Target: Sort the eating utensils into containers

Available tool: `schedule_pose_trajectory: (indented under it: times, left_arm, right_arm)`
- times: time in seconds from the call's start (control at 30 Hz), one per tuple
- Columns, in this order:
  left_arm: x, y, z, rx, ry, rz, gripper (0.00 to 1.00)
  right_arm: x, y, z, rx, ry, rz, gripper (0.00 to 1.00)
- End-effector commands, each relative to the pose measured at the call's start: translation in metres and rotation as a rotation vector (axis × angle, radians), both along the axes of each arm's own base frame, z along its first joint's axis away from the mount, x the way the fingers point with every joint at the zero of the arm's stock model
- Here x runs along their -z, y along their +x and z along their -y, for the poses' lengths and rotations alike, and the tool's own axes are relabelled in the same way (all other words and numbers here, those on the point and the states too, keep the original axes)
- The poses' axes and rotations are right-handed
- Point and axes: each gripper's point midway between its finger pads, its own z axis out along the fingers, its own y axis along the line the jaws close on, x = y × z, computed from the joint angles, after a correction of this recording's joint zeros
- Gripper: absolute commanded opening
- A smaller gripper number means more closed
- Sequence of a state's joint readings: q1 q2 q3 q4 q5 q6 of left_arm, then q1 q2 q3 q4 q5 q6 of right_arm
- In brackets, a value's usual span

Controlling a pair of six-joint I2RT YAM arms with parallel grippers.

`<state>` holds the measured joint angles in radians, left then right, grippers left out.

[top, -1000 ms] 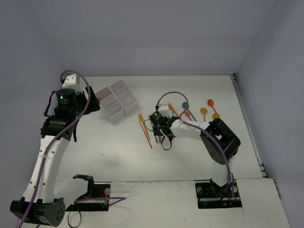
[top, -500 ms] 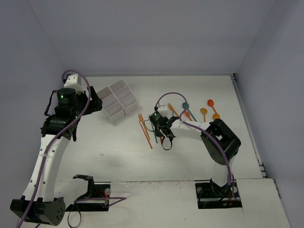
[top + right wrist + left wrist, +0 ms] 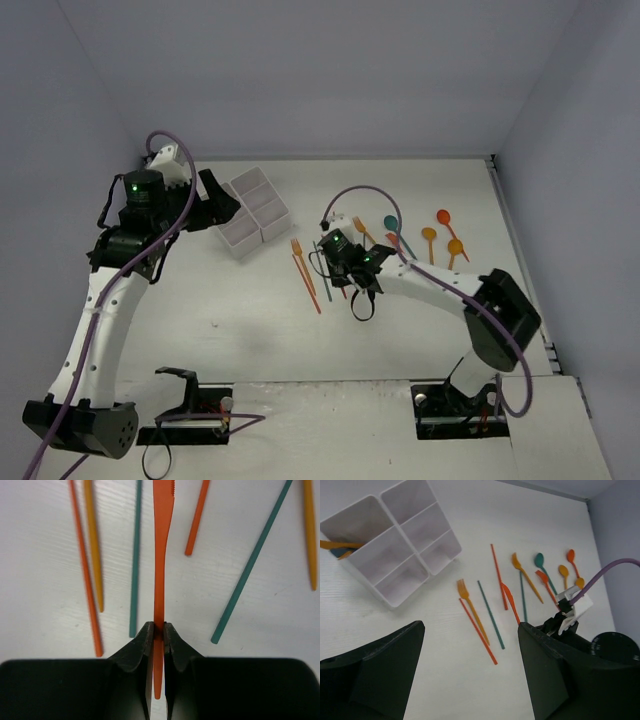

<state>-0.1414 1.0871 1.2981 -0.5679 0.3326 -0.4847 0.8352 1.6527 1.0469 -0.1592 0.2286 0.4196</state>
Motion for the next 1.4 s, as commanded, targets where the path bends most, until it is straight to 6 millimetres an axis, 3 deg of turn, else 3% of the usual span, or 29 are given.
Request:
schedule_pose_trajectory:
  times: [0.0,0.2,0.37,0.8,1.03,1.13,1.3,1.37]
  left_arm:
    - [-0.051,0.002,0.043,0.160,-0.139,0.120,0.73]
    - [-0.055,-0.001,0.097,0.300,-0.169,0.119,0.73]
    - [-0.053,0.007,0.122,0.327,-0.205,0.108,0.73]
    - [-0.040,0.021,0.172,0.370,-0.270,0.026,0.69]
    - [-0.034,0.023,0.190,0.396,-0.292,0.000,0.54]
    - [-0.032,0.023,0.192,0.398,-0.300,-0.010,0.39]
    - [-0.034,0.023,0.194,0.400,-0.316,-0.004,0.03]
    - [-0.035,0.023,0.194,0.396,-0.322,0.001,0.00]
  right_arm:
    - [-0.090,0.005,-0.009,-0.109,0.119,0.219,0.00]
    - [-0.149,-0.009,-0.021,-0.234,0.254,0.343,0.00]
    - [-0.184,-0.019,-0.028,-0.291,0.339,0.407,0.00]
    - [-0.201,-0.026,-0.031,-0.323,0.383,0.437,0.00]
    - [-0.204,-0.027,-0.033,-0.326,0.395,0.441,0.00]
    - [-0.209,-0.025,-0.035,-0.325,0.412,0.458,0.00]
    - [-0.205,-0.024,-0.037,-0.325,0.410,0.454,0.00]
    - [-0.204,-0.023,-0.037,-0.320,0.409,0.454,0.01]
